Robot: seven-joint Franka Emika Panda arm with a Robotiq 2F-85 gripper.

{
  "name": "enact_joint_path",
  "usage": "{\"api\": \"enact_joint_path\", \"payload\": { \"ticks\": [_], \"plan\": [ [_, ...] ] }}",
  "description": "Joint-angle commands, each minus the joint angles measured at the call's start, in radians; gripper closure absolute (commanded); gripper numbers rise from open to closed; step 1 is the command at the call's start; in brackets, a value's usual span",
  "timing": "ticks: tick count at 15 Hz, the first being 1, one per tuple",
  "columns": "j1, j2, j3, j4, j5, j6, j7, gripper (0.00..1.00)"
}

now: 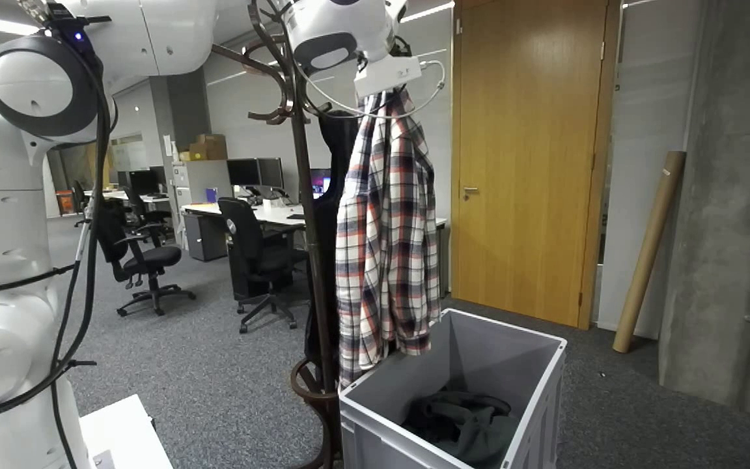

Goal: Take the shirt off of the coat hanger and put them into the laundry basket

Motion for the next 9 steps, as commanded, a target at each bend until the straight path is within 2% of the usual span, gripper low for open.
{"api": "enact_joint_path", "payload": {
  "ticks": [1, 2, 5, 6, 9],
  "plan": [
    [0.001, 0.11, -0.026, 0.163, -0.121, 0.149, 0.144, 0.98],
    [-0.028, 0.139, -0.017, 0.209, -0.185, 0.169, 0.209, 0.98],
    [-0.057, 0.235, -0.026, 0.311, -0.351, 0.259, 0.376, 0.98],
    [-0.03, 0.27, -0.076, 0.342, -0.38, 0.284, 0.418, 0.98],
    [-0.013, 0.364, -0.146, 0.406, -0.527, 0.357, 0.578, 0.98]
  ]
}}
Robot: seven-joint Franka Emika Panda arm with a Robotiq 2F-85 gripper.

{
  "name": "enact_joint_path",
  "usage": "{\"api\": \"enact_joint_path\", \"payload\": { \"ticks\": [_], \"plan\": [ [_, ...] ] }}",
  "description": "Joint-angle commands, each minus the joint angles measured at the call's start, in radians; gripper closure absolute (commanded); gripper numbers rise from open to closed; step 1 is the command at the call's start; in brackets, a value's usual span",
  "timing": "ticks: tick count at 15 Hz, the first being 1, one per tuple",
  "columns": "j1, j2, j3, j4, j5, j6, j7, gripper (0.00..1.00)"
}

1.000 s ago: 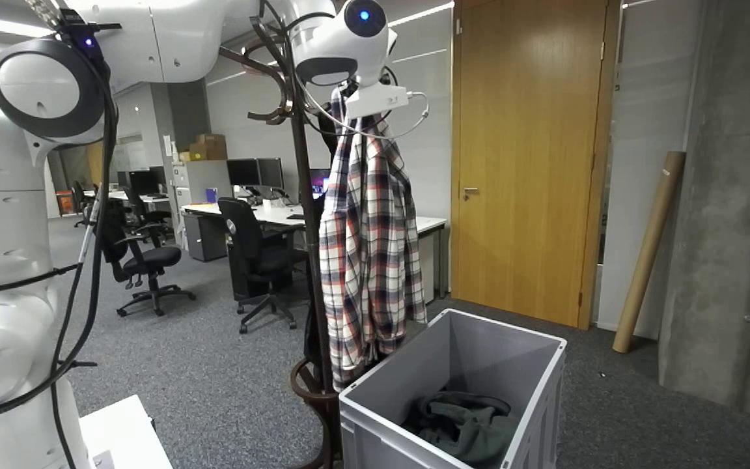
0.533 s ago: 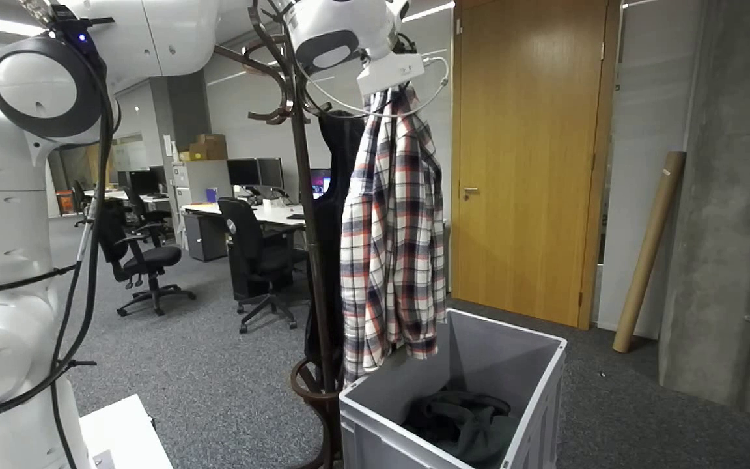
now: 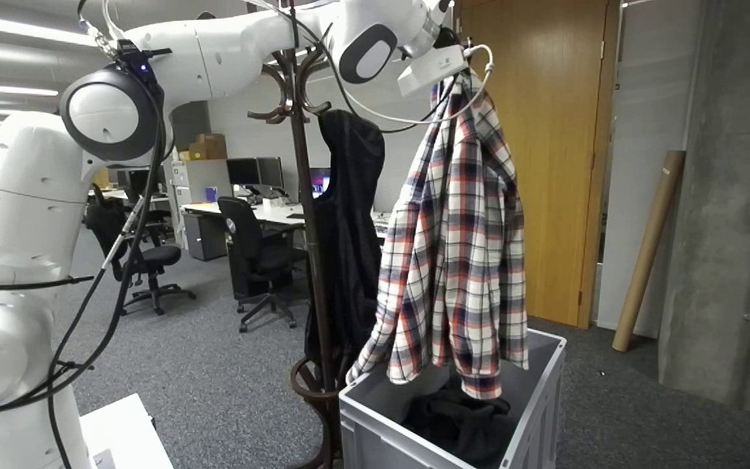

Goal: Take the shirt off of the coat hanger and put them into the laundry basket

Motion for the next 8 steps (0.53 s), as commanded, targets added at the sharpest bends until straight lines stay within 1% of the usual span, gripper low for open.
{"api": "enact_joint_path", "payload": {
  "ticks": [1, 2, 3, 6, 8],
  "plan": [
    [0.026, 0.135, -0.081, 0.145, -0.135, 0.085, 0.17, 0.98],
    [0.033, 0.16, -0.1, 0.151, -0.171, 0.09, 0.202, 0.98],
    [0.04, 0.182, -0.106, 0.137, -0.191, 0.099, 0.21, 0.98],
    [0.058, 0.229, -0.117, 0.09, -0.24, 0.093, 0.199, 0.98],
    [0.066, 0.25, -0.109, 0.06, -0.249, 0.087, 0.178, 0.98]
  ]
}}
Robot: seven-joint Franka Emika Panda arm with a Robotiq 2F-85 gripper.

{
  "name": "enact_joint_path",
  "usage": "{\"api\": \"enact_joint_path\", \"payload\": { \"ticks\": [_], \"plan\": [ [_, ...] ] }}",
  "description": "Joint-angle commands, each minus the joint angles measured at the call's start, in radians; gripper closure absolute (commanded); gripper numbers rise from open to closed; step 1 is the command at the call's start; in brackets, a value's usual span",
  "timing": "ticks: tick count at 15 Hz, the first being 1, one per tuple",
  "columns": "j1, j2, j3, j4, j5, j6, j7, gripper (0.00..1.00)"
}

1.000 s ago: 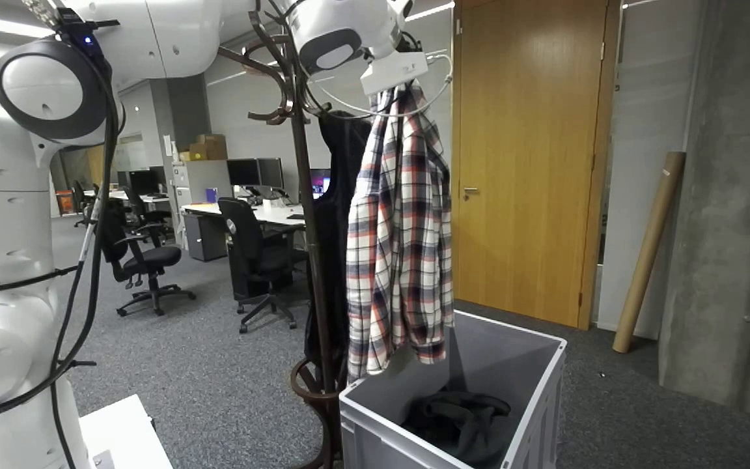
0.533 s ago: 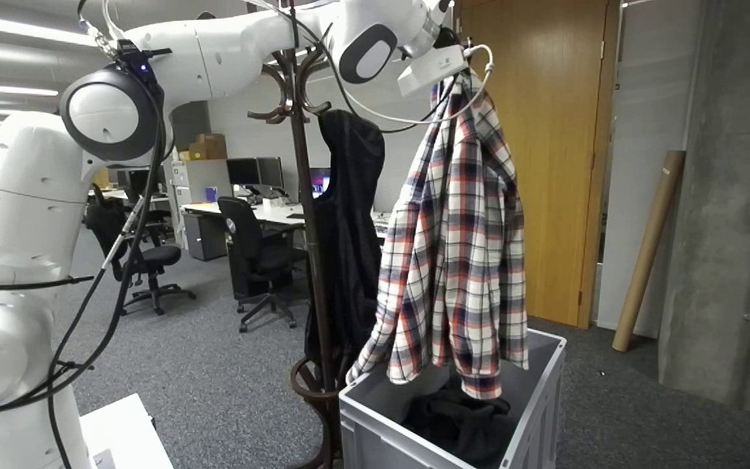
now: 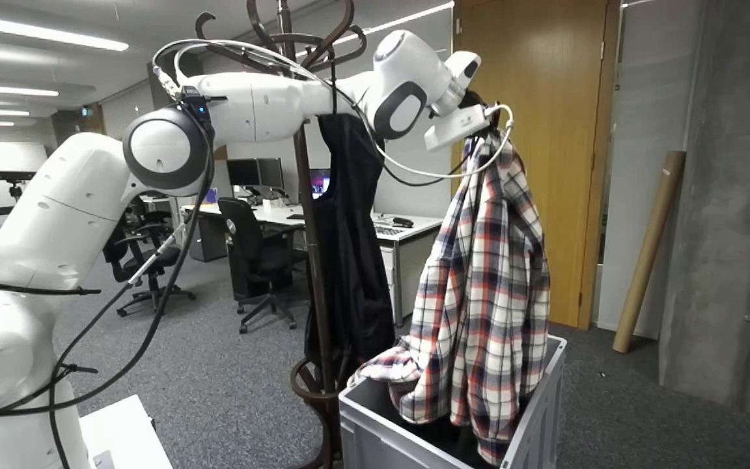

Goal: Take the shirt off of the coat hanger and put them into the laundry basket

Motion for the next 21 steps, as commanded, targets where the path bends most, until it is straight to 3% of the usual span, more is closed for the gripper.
{"api": "enact_joint_path", "payload": {
  "ticks": [1, 2, 3, 4, 12, 17, 21],
  "plan": [
    [0.027, 0.036, -0.017, -0.014, -0.037, 0.027, -0.003, 0.98],
    [0.03, 0.039, -0.013, -0.031, -0.039, 0.027, -0.015, 0.98],
    [0.035, 0.039, -0.012, -0.045, -0.04, 0.025, -0.02, 0.66],
    [0.038, 0.034, -0.01, -0.054, -0.037, 0.025, -0.023, 0.65],
    [0.058, -0.073, -0.016, -0.103, -0.048, -0.003, -0.066, 0.04],
    [0.111, -0.139, -0.099, -0.145, -0.182, -0.056, -0.042, 0.0],
    [0.169, -0.217, -0.16, -0.203, -0.315, -0.182, -0.039, 0.0]
  ]
}}
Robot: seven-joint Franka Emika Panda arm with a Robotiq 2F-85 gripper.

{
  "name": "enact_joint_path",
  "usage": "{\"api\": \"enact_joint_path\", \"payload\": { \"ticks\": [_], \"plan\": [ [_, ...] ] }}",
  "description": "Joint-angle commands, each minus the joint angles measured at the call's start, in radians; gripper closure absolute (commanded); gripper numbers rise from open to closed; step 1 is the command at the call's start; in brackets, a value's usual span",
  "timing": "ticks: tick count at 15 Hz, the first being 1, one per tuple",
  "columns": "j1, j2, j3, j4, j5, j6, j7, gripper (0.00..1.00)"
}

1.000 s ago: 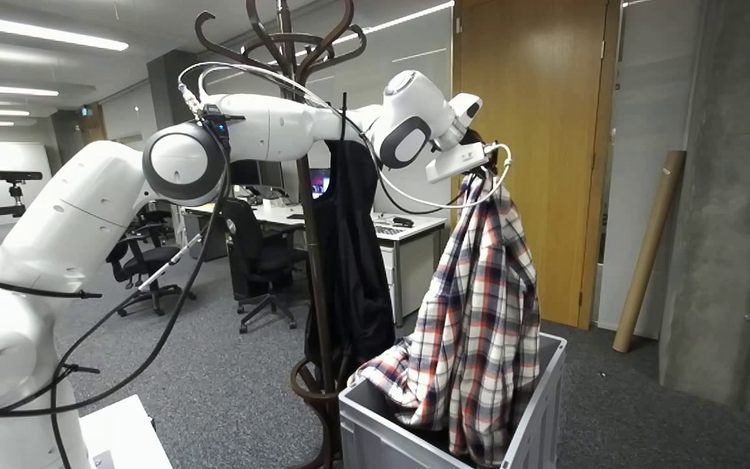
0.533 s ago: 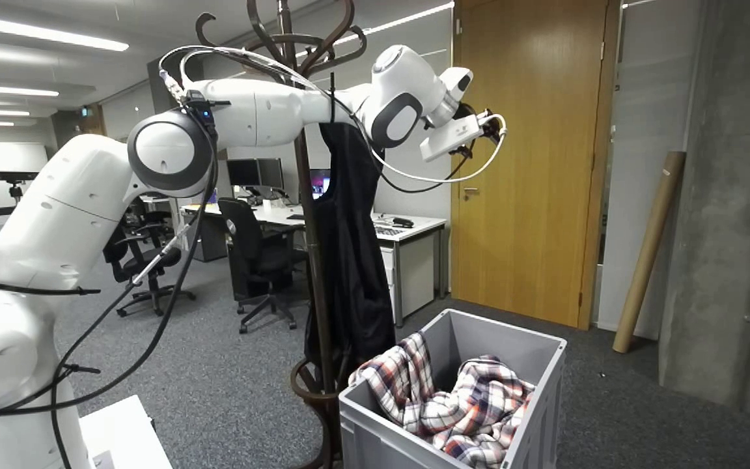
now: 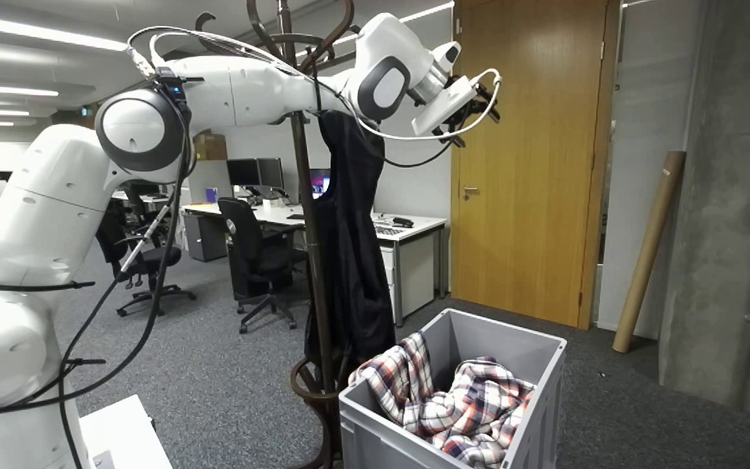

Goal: Take the shirt off of the coat hanger and put them into the laundry basket

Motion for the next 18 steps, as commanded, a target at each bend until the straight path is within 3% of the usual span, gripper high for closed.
{"api": "enact_joint_path", "payload": {
  "ticks": [1, 8, 10, 18],
  "plan": [
    [0.071, -0.127, -0.053, -0.123, -0.119, -0.097, -0.006, 0.0],
    [0.176, -0.307, -0.102, -0.236, -0.402, -0.304, 0.011, 0.0],
    [0.201, -0.378, -0.104, -0.267, -0.455, -0.356, 0.067, 0.0],
    [0.246, -0.699, -0.026, -0.299, -0.514, -0.727, 0.361, 0.0]
  ]
}}
